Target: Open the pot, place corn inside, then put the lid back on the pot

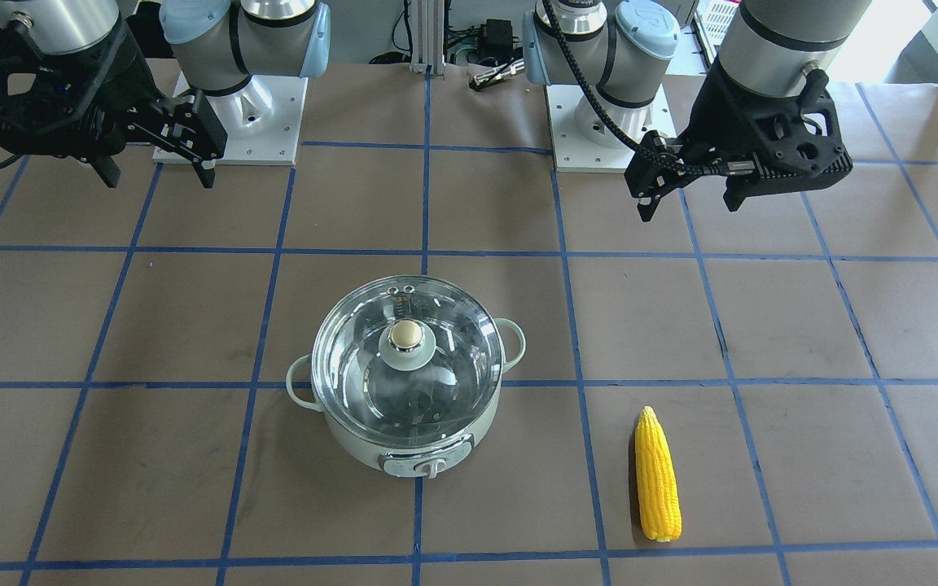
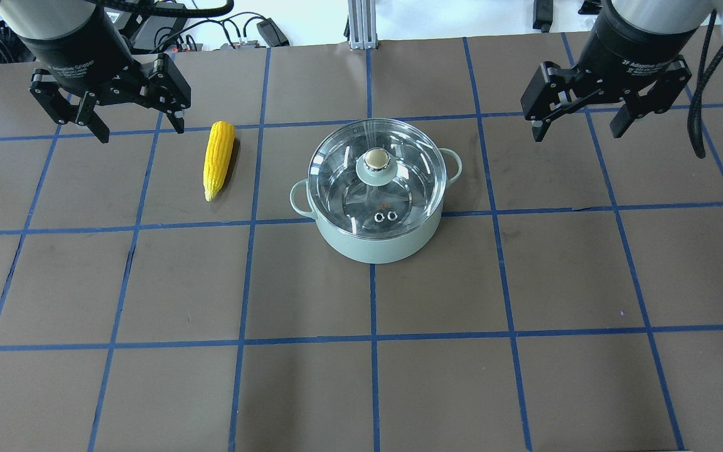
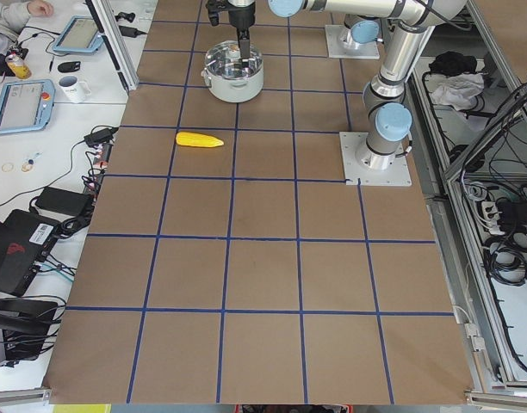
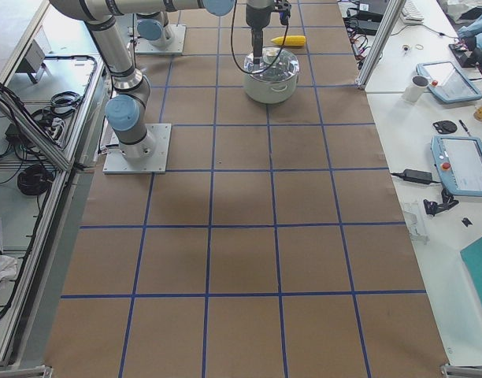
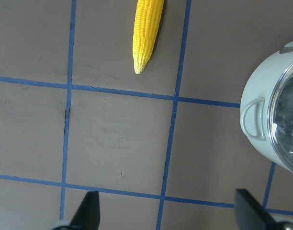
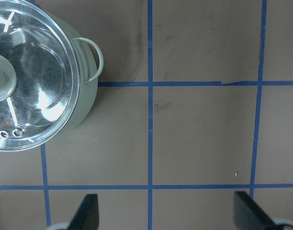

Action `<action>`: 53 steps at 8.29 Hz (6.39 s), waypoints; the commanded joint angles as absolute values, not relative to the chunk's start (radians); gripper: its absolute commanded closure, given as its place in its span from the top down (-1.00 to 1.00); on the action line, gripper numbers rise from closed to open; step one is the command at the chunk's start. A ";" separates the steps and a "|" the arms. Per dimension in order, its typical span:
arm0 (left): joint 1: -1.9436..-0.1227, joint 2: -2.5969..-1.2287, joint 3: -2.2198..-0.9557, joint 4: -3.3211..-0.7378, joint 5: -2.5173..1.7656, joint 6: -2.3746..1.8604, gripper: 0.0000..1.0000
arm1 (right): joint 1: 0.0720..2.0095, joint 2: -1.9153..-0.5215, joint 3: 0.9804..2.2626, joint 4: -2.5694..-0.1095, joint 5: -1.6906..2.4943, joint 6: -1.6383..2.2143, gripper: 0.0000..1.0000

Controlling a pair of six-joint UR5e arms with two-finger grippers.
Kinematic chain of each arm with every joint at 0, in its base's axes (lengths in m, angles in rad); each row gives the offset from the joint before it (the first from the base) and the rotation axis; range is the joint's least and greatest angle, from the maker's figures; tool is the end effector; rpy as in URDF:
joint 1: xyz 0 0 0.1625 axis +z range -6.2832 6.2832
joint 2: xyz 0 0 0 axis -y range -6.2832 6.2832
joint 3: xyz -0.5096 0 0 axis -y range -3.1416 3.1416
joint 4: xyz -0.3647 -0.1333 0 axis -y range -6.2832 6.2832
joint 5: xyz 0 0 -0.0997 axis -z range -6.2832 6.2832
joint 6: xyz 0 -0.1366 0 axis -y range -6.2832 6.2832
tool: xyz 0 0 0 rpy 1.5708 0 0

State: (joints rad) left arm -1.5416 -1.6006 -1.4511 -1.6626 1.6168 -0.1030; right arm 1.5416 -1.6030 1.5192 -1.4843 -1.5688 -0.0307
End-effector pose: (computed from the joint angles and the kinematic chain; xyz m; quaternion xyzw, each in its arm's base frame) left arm -0.1130 -0.4814 0.5680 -0.0660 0.9976 0.0001 0.0230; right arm 0.1205 -0.4501 0.5655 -0.0008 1.0000 0.0013 0.0010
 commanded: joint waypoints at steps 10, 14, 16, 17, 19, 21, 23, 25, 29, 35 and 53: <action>-1.493 -1.715 -1.456 -1.485 1.609 0.146 1.00 | 1.757 -1.406 1.497 -1.759 -1.562 0.218 1.00; -1.474 -1.880 -1.457 -1.326 1.605 0.218 1.00 | 1.867 -1.289 1.497 -1.928 -1.559 0.429 1.00; -1.468 -1.998 -1.468 -1.207 1.595 0.250 1.00 | 1.930 -1.230 1.496 -1.971 -1.574 0.468 1.00; -1.454 -2.041 -1.468 -1.187 1.595 0.255 1.00 | 1.930 -1.217 1.499 -1.971 -1.571 0.468 1.00; -1.442 -2.098 -1.471 -1.136 1.528 0.291 1.00 | 1.931 -1.203 1.509 -1.974 -1.572 0.466 0.95; -1.442 -2.163 -1.473 -1.105 1.503 0.275 1.00 | 1.931 -1.203 1.508 -1.974 -1.574 0.459 0.66; -1.442 -2.190 -1.474 -1.036 1.503 0.284 1.00 | 1.930 -1.203 1.508 -1.974 -1.574 0.457 0.42; -1.442 -2.230 -1.473 -1.026 1.505 0.285 0.93 | 1.930 -1.198 1.508 -1.976 -1.574 0.466 0.39; -1.442 -2.237 -1.465 -1.038 1.520 0.261 -1.00 | 1.930 -1.197 1.508 -1.974 -1.586 0.459 0.18; -1.443 -2.061 -1.459 -1.248 1.523 0.080 -1.00 | 1.930 -1.210 1.496 -1.974 -1.586 0.462 -0.18; -1.942 -2.026 -1.462 -1.109 1.448 -0.230 -1.00 | 1.585 -1.588 1.489 -1.520 -1.585 -0.017 -0.24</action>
